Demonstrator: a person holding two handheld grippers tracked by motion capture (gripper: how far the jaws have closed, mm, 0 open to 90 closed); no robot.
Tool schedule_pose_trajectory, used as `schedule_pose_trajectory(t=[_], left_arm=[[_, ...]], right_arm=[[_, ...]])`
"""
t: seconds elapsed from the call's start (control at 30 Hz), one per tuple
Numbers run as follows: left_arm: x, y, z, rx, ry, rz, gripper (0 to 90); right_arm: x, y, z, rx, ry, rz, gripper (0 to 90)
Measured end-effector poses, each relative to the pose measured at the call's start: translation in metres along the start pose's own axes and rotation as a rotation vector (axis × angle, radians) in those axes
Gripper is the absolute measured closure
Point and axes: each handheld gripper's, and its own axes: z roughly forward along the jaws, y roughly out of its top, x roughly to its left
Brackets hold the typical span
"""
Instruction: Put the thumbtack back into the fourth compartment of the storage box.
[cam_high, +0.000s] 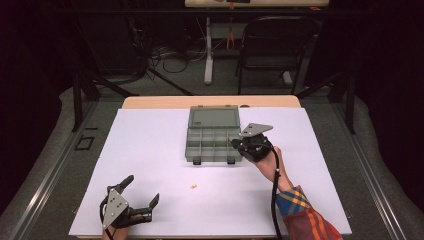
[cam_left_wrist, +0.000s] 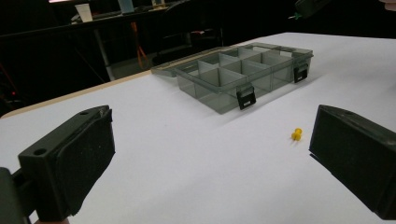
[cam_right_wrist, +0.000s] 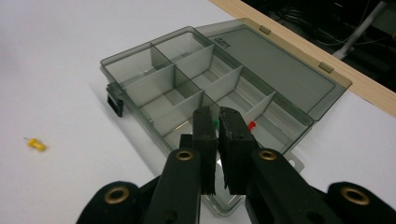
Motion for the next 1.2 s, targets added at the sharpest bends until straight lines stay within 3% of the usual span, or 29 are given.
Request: schedule_pose_trajectory(t=[0.47,0.7,1.03,1.2], left_arm=[[0.000,0.000,0.000,0.000,0.002,0.000,0.1],[0.000,0.000,0.000,0.001,0.000,0.000,0.1],[0.000,0.000,0.000,-0.001,0.001,0.002,0.1],[0.001,0.000,0.000,-0.002,0.002,-0.001,0.1]], right_arm=[[-0.016,0.006,0.019,0.024,-0.045,0.032,85.9],[-0.024,0.011,0.038,0.095,-0.076,0.016,85.8],[-0.039,0.014,0.070,0.184,-0.097,0.052,84.9],[-0.041,0.014,0.073,0.181,-0.089,0.066,77.9]])
